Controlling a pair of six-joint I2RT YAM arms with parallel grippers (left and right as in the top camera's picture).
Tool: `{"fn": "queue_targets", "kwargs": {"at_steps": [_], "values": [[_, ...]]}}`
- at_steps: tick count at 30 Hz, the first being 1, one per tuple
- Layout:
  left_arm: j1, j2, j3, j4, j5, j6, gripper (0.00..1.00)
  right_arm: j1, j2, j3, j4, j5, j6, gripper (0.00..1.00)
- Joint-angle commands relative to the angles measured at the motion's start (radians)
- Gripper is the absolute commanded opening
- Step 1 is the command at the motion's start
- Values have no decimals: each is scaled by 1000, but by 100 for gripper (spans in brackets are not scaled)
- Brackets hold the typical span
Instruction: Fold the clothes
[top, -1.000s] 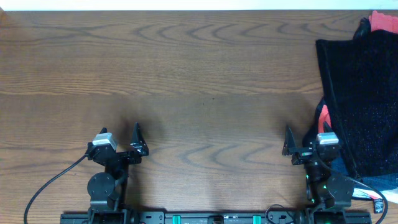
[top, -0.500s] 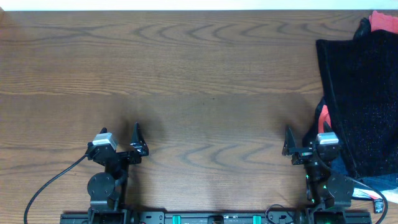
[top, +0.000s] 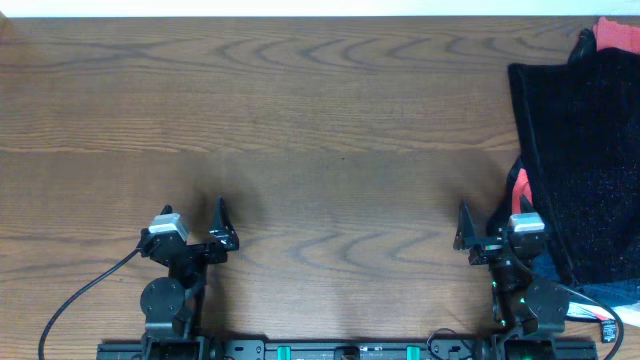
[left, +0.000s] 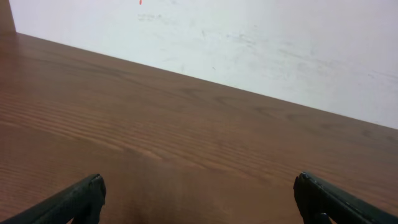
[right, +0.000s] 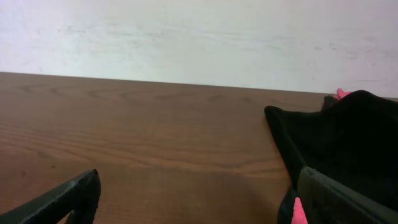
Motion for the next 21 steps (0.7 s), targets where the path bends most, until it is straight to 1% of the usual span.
{"fn": "queue_targets", "kwargs": {"at_steps": [1,9,17,21], "values": [[3,-5,-29,-17,-11,10,98,13,2,-1,-3,-8,-15,99],[3,-5,-29,-17,-11,10,98,13,2,-1,-2,-8,-15,99],[2,-5,-29,-18,-18,10,98,13,2,0,-2,-11,45,99],[3,-5,-29,-19,-18,10,98,13,3,14,-3,-11,45,99]]}}
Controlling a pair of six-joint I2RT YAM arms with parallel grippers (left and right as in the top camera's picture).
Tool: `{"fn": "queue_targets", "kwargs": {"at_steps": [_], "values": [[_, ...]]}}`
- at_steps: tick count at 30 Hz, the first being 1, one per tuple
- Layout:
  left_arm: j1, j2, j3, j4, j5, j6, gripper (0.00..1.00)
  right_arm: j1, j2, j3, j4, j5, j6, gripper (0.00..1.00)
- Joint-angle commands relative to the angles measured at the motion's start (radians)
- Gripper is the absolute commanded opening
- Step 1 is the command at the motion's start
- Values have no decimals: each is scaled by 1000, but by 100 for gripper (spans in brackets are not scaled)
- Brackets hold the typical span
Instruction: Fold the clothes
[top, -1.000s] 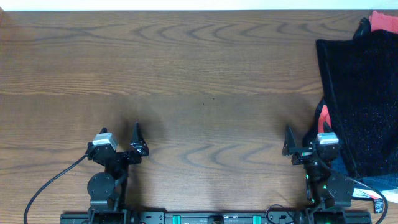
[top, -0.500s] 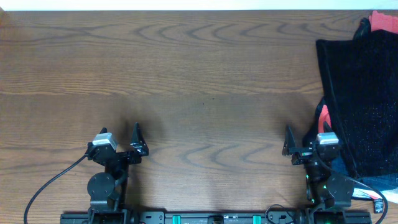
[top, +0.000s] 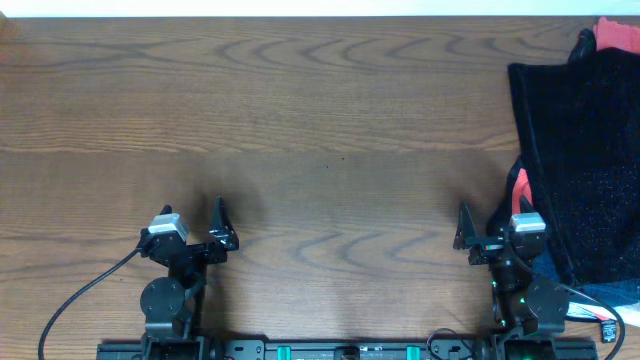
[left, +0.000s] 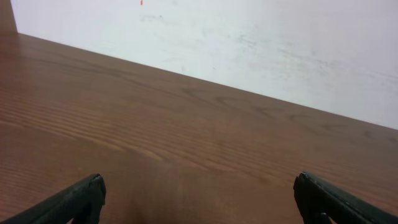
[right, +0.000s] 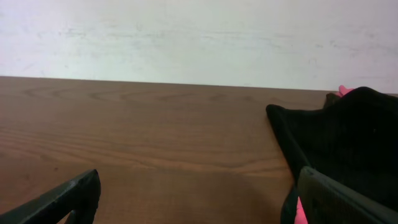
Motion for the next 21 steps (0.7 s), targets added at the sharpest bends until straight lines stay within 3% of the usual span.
{"fn": "queue_targets", "kwargs": {"at_steps": [1,9,14,21], "values": [[3,-5,-28,-20,-15,10,98,13,6,20,-3,-10,22,99],[3,-5,-28,-9,-7,9,98,13,127,149,-123,42,47,99],[2,1,-3,-43,52,6,98,11,322,291,-226,87,69,99],[2,120,150,-209,52,6,98,-20,690,531,-428,103,85,99]]}}
